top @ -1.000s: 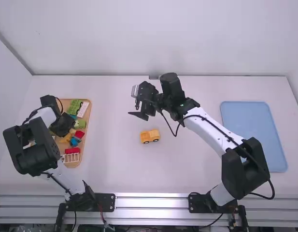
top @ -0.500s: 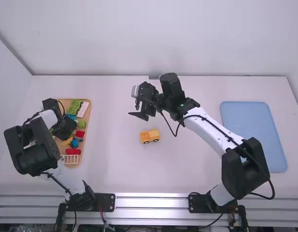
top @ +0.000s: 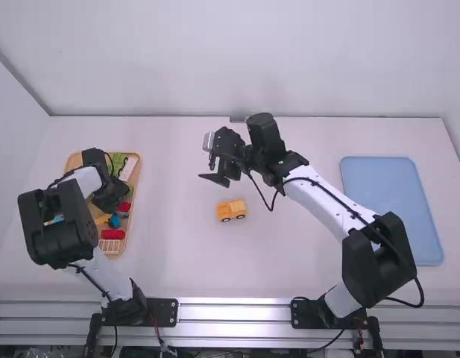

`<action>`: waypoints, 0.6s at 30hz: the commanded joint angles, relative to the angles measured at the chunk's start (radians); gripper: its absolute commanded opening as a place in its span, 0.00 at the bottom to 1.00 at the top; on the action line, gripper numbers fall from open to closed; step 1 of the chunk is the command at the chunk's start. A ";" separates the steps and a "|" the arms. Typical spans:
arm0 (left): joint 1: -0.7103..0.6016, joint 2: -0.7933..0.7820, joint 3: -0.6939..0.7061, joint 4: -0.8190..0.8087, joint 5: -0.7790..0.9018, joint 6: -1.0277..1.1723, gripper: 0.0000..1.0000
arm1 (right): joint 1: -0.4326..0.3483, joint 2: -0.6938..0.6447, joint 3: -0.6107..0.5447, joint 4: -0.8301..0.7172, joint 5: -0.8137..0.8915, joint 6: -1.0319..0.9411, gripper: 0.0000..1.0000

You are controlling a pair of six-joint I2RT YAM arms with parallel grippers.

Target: Assemble lego blocks to make yellow taxi

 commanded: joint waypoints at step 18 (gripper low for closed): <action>0.002 0.010 -0.039 0.061 -0.014 -0.070 0.42 | -0.005 -0.002 0.028 -0.014 -0.005 -0.002 0.99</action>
